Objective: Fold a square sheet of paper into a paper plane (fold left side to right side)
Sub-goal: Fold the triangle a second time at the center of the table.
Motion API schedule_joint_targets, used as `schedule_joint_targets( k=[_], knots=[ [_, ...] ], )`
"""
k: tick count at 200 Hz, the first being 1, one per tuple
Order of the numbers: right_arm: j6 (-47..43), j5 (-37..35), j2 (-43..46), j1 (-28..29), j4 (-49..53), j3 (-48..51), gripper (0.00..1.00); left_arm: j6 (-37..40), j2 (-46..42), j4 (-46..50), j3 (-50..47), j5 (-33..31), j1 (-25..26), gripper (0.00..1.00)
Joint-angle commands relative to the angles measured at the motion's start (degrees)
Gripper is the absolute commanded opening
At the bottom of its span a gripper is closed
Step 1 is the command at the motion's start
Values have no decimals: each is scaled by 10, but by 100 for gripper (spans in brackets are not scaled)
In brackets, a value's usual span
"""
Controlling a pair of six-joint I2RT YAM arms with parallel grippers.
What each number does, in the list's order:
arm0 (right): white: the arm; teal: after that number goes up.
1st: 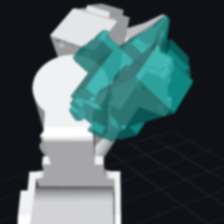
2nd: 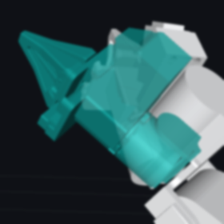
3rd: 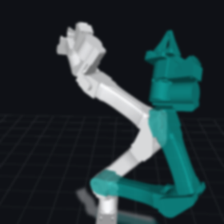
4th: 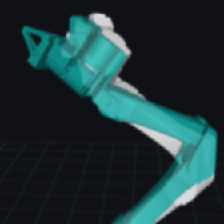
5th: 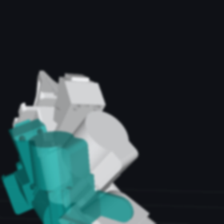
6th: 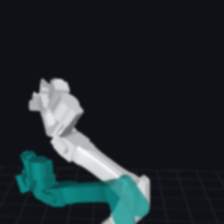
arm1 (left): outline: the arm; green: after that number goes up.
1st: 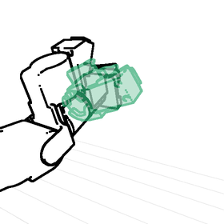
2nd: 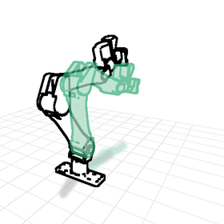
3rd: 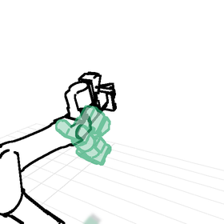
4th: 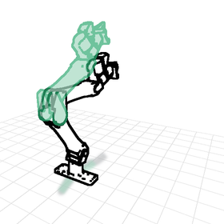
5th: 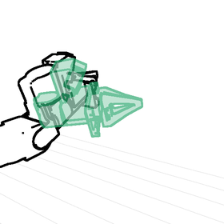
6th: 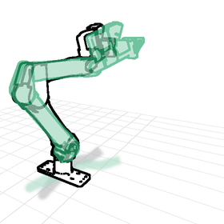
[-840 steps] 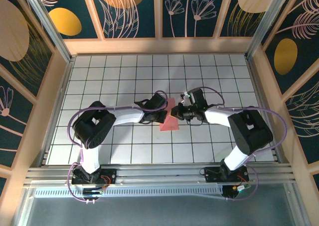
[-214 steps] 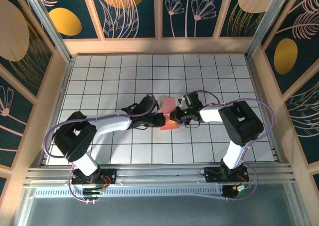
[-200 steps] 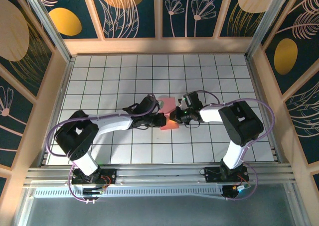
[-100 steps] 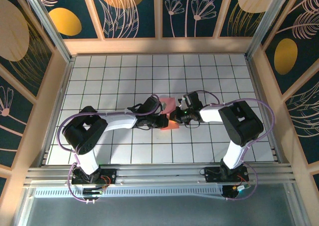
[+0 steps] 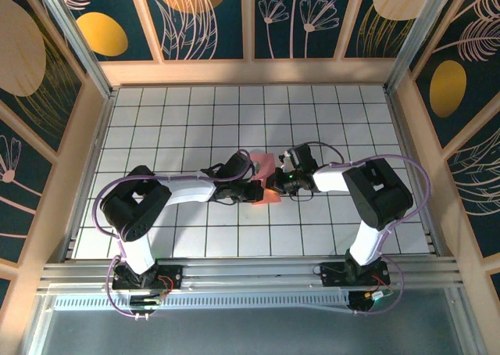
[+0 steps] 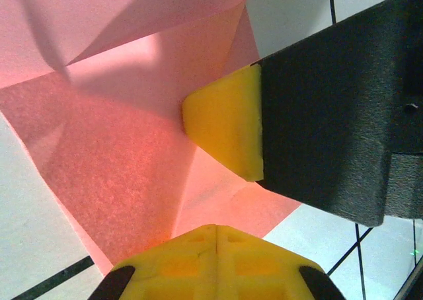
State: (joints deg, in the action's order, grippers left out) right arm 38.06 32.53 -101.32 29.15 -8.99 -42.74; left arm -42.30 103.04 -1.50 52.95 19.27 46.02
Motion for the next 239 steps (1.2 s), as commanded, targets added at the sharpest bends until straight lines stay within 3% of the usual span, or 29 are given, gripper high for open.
schedule_joint_targets(
  k=[1,239],
  knots=[
    [-11,-25,-17,6,42,6,0,-7,11,-2,-2,3,-5,5],
    [-17,-27,-22,6,49,1,0,0,16,17,-9,-10,-5,5]
  ],
)
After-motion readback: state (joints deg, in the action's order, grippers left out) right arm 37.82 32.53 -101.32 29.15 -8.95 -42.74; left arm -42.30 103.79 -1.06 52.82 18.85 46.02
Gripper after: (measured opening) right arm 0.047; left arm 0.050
